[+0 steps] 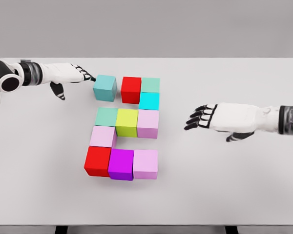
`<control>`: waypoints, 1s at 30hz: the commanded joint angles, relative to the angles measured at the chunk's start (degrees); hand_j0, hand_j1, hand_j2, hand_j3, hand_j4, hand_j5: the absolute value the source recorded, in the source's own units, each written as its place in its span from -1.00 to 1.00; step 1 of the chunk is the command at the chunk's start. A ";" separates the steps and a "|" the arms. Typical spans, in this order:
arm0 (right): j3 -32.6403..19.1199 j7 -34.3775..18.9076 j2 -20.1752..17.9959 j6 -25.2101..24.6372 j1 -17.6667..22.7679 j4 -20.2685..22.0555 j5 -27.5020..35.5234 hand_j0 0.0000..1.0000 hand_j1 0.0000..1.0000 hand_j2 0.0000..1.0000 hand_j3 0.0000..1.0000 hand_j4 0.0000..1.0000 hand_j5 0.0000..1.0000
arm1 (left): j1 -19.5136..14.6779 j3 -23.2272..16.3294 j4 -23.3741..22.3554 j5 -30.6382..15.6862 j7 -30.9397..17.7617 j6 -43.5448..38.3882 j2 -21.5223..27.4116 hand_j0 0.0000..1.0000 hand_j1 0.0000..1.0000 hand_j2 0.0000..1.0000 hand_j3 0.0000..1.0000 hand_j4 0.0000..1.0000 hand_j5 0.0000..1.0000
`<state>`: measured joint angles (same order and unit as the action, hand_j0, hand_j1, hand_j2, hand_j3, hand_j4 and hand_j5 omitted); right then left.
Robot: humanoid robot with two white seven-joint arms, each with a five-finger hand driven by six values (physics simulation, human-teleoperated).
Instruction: Assemble the squares on the desktop into the number 2
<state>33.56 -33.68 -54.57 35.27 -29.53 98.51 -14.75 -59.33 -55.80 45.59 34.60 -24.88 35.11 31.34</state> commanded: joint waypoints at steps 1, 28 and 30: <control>-20.55 -1.32 -0.54 -0.27 0.00 -3.05 13.25 1.00 1.00 1.00 1.00 1.00 1.00 | 0.00 0.16 -0.06 -0.32 0.01 -0.11 0.47 1.00 1.00 1.00 1.00 1.00 1.00; -21.88 -1.32 13.44 -0.27 10.99 -28.89 20.03 1.00 1.00 1.00 1.00 1.00 1.00 | 1.32 -1.07 5.30 -0.50 -0.08 -0.11 3.02 1.00 1.00 1.00 1.00 1.00 1.00; -21.88 -1.32 13.44 -0.27 10.99 -29.16 20.03 1.00 1.00 1.00 1.00 1.00 1.00 | 1.32 -1.07 5.30 -0.50 -0.08 -0.11 2.58 1.00 1.00 1.00 1.00 1.00 1.00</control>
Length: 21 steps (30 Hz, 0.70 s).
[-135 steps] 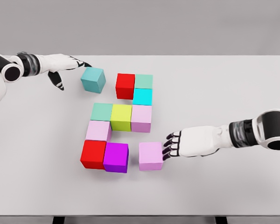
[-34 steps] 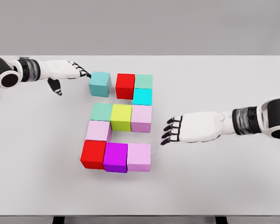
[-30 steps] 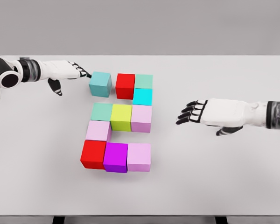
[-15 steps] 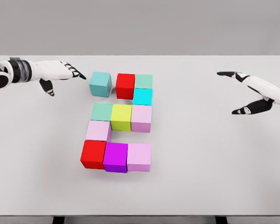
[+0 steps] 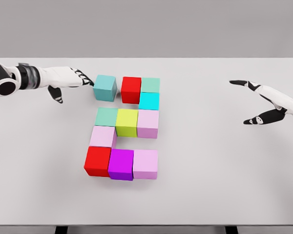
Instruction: Assemble the squares on the desktop into the number 2
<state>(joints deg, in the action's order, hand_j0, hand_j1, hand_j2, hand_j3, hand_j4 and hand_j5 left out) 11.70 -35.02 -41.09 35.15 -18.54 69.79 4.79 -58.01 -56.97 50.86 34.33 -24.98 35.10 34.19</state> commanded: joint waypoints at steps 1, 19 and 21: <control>-0.01 0.02 -0.04 -0.15 0.09 -0.62 0.49 1.00 1.00 1.00 1.00 1.00 1.00 | 0.00 0.10 0.03 -0.23 0.02 -0.10 -0.27 1.00 1.00 1.00 1.00 1.00 1.00; 0.07 0.02 -0.04 -0.15 0.00 -0.44 0.49 1.00 1.00 1.00 1.00 1.00 1.00 | 0.26 0.10 2.84 -0.23 -0.86 -0.10 -0.62 1.00 1.00 1.00 1.00 1.00 1.00; 0.07 0.02 -0.04 -0.15 0.09 -0.53 0.49 1.00 1.00 1.00 1.00 1.00 1.00 | 0.26 0.10 2.76 -0.23 -0.86 -0.10 -0.62 1.00 1.00 1.00 1.00 1.00 1.00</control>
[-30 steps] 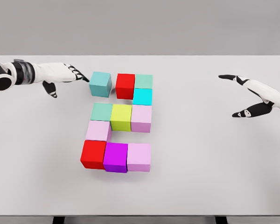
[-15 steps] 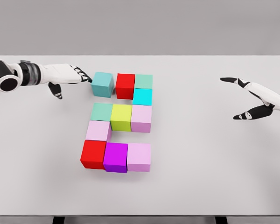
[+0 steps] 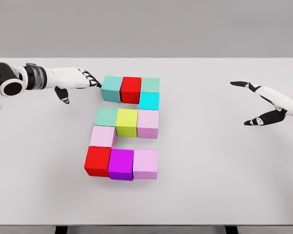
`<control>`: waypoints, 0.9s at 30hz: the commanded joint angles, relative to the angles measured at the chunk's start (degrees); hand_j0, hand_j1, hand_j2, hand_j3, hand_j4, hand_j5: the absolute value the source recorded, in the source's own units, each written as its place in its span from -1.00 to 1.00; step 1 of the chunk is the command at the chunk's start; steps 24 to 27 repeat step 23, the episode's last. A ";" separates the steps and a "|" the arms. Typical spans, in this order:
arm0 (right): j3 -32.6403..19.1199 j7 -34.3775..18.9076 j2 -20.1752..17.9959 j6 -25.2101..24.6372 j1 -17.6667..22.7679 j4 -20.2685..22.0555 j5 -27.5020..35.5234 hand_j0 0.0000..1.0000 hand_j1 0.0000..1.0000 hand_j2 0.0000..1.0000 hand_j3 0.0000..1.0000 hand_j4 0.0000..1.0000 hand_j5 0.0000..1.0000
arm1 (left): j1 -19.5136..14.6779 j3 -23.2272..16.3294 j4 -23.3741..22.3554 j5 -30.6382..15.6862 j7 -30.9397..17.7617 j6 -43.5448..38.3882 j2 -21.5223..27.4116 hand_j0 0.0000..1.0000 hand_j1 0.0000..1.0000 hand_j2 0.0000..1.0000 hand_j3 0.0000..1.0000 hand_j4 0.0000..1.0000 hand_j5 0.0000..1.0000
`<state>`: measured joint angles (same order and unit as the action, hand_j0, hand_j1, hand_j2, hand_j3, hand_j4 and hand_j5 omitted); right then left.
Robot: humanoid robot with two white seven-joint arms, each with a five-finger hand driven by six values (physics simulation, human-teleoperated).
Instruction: Assemble the squares on the desktop into the number 2
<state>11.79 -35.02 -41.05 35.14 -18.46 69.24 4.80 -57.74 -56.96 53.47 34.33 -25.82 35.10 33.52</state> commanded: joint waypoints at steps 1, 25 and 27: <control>-0.01 0.02 -0.08 -0.14 0.00 0.02 0.48 1.00 1.00 1.00 1.00 1.00 1.00 | 0.00 0.10 0.14 -0.23 -0.02 -0.10 0.05 1.00 1.00 1.00 1.00 1.00 1.00; -0.10 0.02 -0.08 -0.14 0.18 0.54 0.56 1.00 1.00 1.00 1.00 1.00 1.00 | -0.62 2.29 -3.47 -7.61 0.33 -0.10 15.61 1.00 1.00 1.00 1.00 1.00 1.00; -0.10 0.02 -0.08 -0.14 0.18 0.54 0.56 1.00 1.00 1.00 1.00 1.00 1.00 | -0.62 2.29 -3.47 -7.61 0.33 -0.10 15.61 1.00 1.00 1.00 1.00 1.00 1.00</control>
